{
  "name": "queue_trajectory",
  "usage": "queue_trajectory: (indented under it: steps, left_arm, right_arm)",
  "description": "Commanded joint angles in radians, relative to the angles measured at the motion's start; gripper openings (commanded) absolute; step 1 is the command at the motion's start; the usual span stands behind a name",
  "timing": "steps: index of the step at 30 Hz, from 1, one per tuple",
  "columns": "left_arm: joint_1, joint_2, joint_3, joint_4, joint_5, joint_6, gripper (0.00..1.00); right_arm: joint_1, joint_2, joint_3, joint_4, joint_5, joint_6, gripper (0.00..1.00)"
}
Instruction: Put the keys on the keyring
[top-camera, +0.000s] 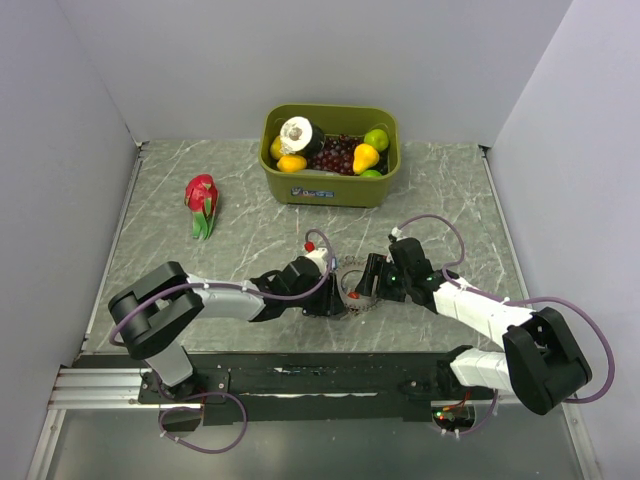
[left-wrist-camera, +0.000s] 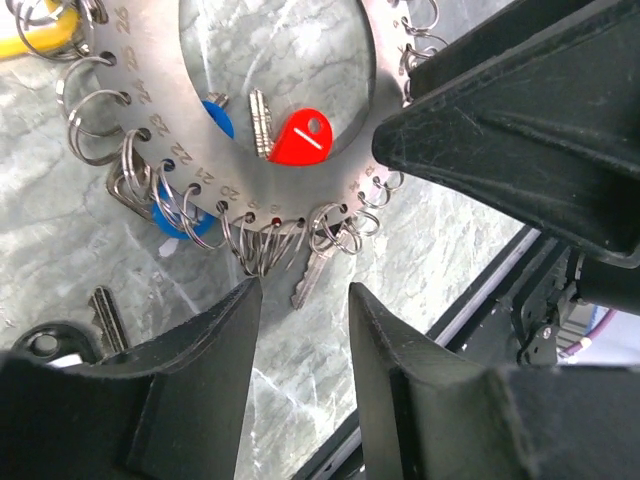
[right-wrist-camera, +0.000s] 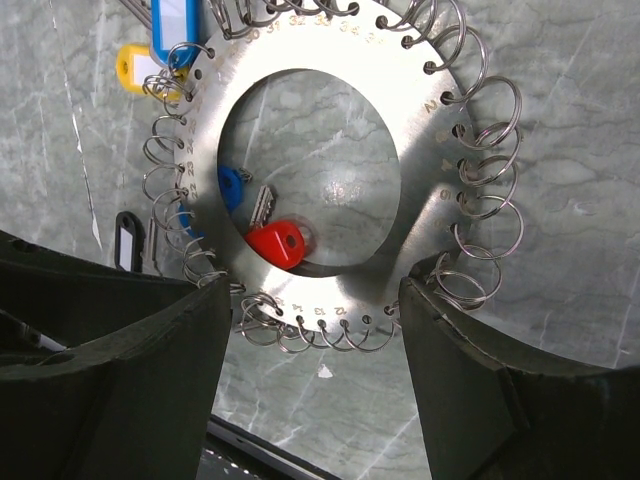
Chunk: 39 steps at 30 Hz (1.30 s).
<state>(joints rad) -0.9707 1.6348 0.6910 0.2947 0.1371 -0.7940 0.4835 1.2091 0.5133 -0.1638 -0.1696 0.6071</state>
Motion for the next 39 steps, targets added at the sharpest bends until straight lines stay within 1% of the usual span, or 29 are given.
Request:
queue_trajectory:
  steps: [1, 12, 16, 19, 21, 24, 25, 27, 28, 30, 34, 39]
  left_arm:
    - [-0.006, -0.013, 0.007, 0.046, -0.022, 0.032, 0.45]
    - [-0.008, 0.036, 0.024, 0.077, -0.036, 0.059, 0.41]
    - [-0.006, 0.039, 0.034, 0.07, -0.05, 0.065, 0.36]
    - [-0.008, 0.016, 0.028, 0.064, -0.063, 0.07, 0.35]
    - [-0.006, -0.024, 0.012, 0.06, -0.085, 0.07, 0.35]
    - [-0.006, -0.096, -0.011, 0.029, -0.123, 0.064, 0.39]
    - [-0.006, -0.116, -0.016, 0.02, -0.134, 0.065, 0.43]
    - [-0.006, -0.168, -0.027, -0.014, -0.134, 0.061, 0.46]
    - [-0.005, -0.182, -0.028, -0.028, -0.187, 0.059, 0.48]
    - [-0.003, -0.202, -0.028, -0.058, -0.203, 0.05, 0.5]
    - [0.02, -0.179, -0.03, -0.037, -0.176, 0.032, 0.44]
    - [0.04, -0.099, -0.024, 0.027, -0.079, -0.017, 0.4]
  right_arm:
    - [-0.011, 0.001, -0.012, 0.037, -0.001, -0.012, 0.75]
    - [-0.01, -0.002, -0.009, 0.029, 0.001, -0.017, 0.75]
    - [-0.008, -0.011, -0.007, 0.024, 0.008, -0.026, 0.74]
    - [-0.008, -0.023, 0.002, 0.012, 0.015, -0.036, 0.74]
    - [-0.008, -0.039, 0.007, 0.004, 0.013, -0.043, 0.74]
    - [-0.006, -0.063, 0.01, 0.001, 0.013, -0.067, 0.75]
    - [-0.006, -0.071, 0.011, -0.002, 0.022, -0.075, 0.75]
    - [-0.008, -0.075, 0.01, -0.008, 0.027, -0.075, 0.75]
    - [-0.01, -0.077, 0.01, -0.009, 0.036, -0.075, 0.75]
    - [-0.01, -0.079, 0.01, -0.01, 0.038, -0.075, 0.75]
    - [-0.01, -0.077, 0.013, -0.005, 0.033, -0.07, 0.75]
    - [-0.008, -0.072, 0.016, -0.016, 0.061, -0.078, 0.75]
